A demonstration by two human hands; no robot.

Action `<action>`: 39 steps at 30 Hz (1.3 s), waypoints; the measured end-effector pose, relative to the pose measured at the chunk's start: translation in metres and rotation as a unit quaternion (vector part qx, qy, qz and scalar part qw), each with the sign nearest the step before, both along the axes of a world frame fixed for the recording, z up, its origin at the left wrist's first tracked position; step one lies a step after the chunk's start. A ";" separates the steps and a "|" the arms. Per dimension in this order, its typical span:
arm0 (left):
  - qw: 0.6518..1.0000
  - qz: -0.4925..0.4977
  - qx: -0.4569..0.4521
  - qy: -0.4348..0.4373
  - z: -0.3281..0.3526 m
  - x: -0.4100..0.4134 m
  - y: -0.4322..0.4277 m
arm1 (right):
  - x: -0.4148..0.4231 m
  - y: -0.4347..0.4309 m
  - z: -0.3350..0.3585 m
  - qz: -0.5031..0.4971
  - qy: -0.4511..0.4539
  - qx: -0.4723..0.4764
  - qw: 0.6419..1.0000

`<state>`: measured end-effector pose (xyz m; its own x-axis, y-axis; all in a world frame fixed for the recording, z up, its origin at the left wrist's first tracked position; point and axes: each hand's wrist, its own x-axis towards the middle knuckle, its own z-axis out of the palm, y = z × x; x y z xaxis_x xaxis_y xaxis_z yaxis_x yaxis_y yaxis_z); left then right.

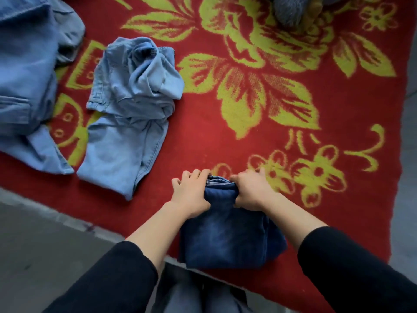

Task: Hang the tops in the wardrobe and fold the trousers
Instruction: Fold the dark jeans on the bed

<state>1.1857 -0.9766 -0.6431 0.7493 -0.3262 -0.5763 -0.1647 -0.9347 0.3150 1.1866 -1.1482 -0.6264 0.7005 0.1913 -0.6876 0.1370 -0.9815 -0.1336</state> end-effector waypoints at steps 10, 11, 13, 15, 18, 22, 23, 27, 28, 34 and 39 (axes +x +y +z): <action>0.998 0.045 -0.046 -0.018 0.108 -0.105 0.072 | -0.080 0.046 0.095 0.238 -0.193 0.077 0.949; 0.997 0.063 -0.045 -0.022 0.119 -0.117 0.084 | -0.085 0.057 0.104 0.258 -0.204 0.086 0.940; 0.992 0.113 -0.042 -0.047 0.139 -0.142 0.111 | -0.090 0.085 0.124 0.298 -0.227 0.105 0.921; 0.983 0.166 -0.038 -0.074 0.158 -0.164 0.140 | -0.090 0.120 0.144 0.338 -0.235 0.114 0.904; 0.963 0.248 -0.029 -0.104 0.184 -0.198 0.190 | -0.093 0.186 0.170 0.401 -0.233 0.133 0.876; 0.932 0.343 -0.008 -0.119 0.205 -0.248 0.270 | -0.115 0.288 0.198 0.486 -0.207 0.137 0.838; 0.923 0.364 -0.005 -0.123 0.209 -0.261 0.293 | -0.123 0.315 0.202 0.504 -0.206 0.135 0.828; 0.892 0.432 0.002 -0.131 0.218 -0.320 0.394 | -0.162 0.434 0.211 0.557 -0.193 0.145 0.794; 0.885 0.445 0.005 -0.133 0.220 -0.338 0.421 | -0.175 0.466 0.211 0.567 -0.185 0.150 0.788; 0.849 0.511 0.047 -0.122 0.227 -0.451 0.575 | -0.273 0.648 0.215 0.618 -0.157 0.173 0.751; 0.825 0.542 0.096 -0.129 0.236 -0.528 0.683 | -0.341 0.779 0.215 0.662 -0.145 0.191 0.710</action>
<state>0.6574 -0.2933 -0.4073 0.6468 0.6944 -0.3154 0.7620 -0.6057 0.2290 0.8453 -0.3690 -0.4116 -0.1654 0.9480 -0.2719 0.9821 0.1330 -0.1337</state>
